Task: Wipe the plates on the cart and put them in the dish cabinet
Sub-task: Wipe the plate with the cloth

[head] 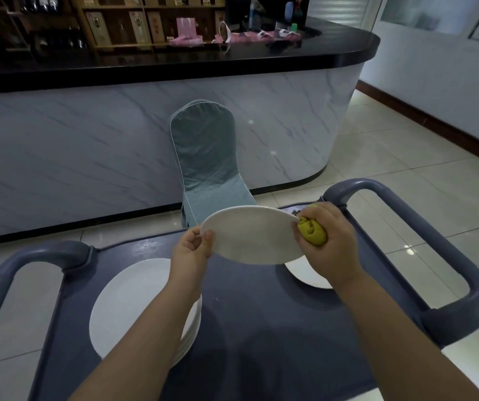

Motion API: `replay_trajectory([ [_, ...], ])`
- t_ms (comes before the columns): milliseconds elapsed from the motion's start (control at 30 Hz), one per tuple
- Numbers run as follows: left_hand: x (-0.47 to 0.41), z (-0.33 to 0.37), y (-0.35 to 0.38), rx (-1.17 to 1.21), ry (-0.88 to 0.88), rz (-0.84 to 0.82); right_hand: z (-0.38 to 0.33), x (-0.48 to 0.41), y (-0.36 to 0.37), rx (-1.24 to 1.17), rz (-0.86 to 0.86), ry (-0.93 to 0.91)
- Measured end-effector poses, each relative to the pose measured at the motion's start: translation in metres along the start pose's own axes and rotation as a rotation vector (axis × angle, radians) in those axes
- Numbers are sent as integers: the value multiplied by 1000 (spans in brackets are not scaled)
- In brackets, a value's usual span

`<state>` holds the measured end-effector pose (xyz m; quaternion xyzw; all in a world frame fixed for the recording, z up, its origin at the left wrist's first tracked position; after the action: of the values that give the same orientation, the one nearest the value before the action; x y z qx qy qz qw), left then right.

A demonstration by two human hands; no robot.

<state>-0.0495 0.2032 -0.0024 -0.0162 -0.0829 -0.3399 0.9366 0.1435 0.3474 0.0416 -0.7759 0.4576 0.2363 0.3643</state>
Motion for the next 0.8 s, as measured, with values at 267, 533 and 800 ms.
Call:
replay_trajectory([
  [267,6,0,-6,425,-399,-333,-17,-38,-14,275,-189,-461],
  [533,42,-5,-16,742,-796,-254,-15,-16,-8,333,-321,-567],
  [800,40,-1,-25,604,-635,-121,7,5,-12,295,-564,-424],
])
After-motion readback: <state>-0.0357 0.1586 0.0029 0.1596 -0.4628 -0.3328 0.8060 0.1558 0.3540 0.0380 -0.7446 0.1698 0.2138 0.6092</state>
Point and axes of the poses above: each hand's wrist, its own x-axis away from the middle knuckle, its own y-axis out of the palm, z = x × y, the point moved 1 cm from there along -x, towards the middle knuckle, and after that the axes turned 11 degrees about -x, right-handed, at the moved point
